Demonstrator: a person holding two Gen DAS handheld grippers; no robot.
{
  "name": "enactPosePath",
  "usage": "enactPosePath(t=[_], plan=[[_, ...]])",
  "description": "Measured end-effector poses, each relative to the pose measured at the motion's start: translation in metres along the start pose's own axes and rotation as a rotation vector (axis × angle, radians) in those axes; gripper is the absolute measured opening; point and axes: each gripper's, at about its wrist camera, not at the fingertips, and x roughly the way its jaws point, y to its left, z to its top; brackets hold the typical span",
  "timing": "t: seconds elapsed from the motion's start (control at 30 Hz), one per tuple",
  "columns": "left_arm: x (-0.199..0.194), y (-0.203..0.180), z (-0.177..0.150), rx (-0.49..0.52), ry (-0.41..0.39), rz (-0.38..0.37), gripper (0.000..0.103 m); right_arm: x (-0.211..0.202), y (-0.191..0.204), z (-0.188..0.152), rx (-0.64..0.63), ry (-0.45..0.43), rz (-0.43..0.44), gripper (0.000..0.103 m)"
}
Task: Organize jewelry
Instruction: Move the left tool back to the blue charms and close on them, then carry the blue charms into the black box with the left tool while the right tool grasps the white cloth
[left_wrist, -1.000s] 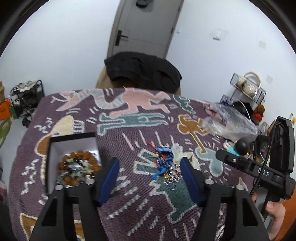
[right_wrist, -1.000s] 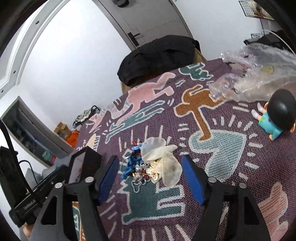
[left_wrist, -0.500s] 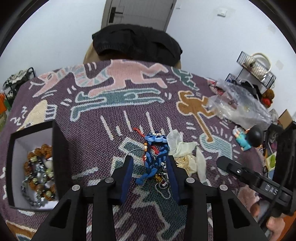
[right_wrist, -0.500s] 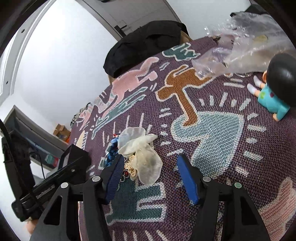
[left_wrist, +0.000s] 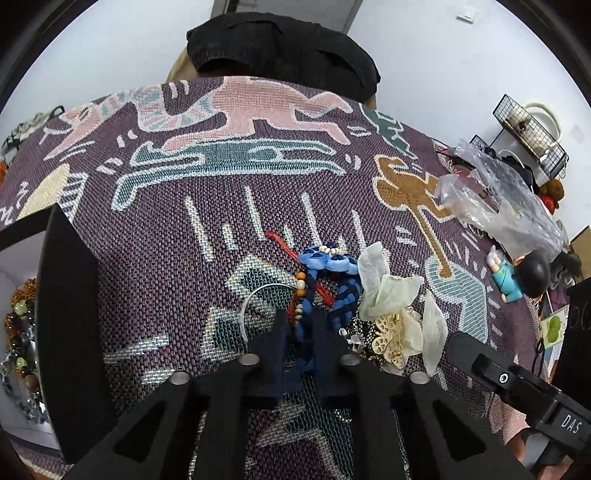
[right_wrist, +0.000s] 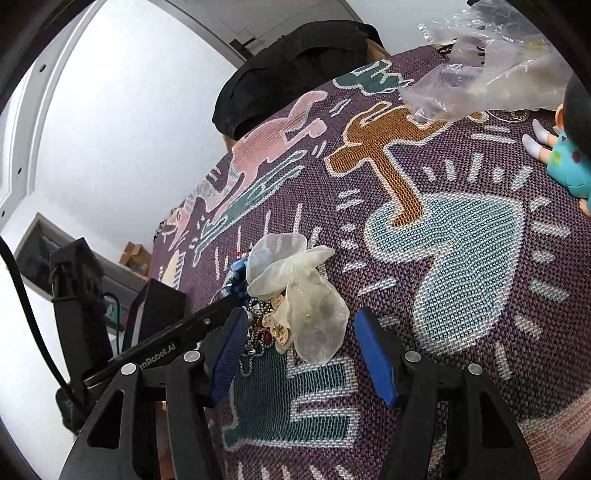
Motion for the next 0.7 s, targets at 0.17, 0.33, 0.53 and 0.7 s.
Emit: enactPosePath(t=[0.17, 0.33, 0.53, 0.7], plan=[[-0.013, -0.004, 0.000, 0.017, -0.046, -0.006, 0.007, 0.007, 0.002, -0.001, -0.007, 0.006, -0.016, 0.062], [-0.036, -0.005, 0.005, 0.025, -0.100, -0.023, 0.007, 0.013, 0.006, -0.002, -0.018, 0.007, -0.033, 0.039], [-0.068, -0.006, 0.010, 0.036, -0.165, -0.042, 0.007, 0.009, 0.006, -0.002, -0.022, -0.025, -0.033, 0.003], [-0.100, -0.001, 0.014, 0.031, -0.228, -0.055, 0.007, -0.015, 0.017, 0.003, -0.048, -0.105, -0.008, 0.002]])
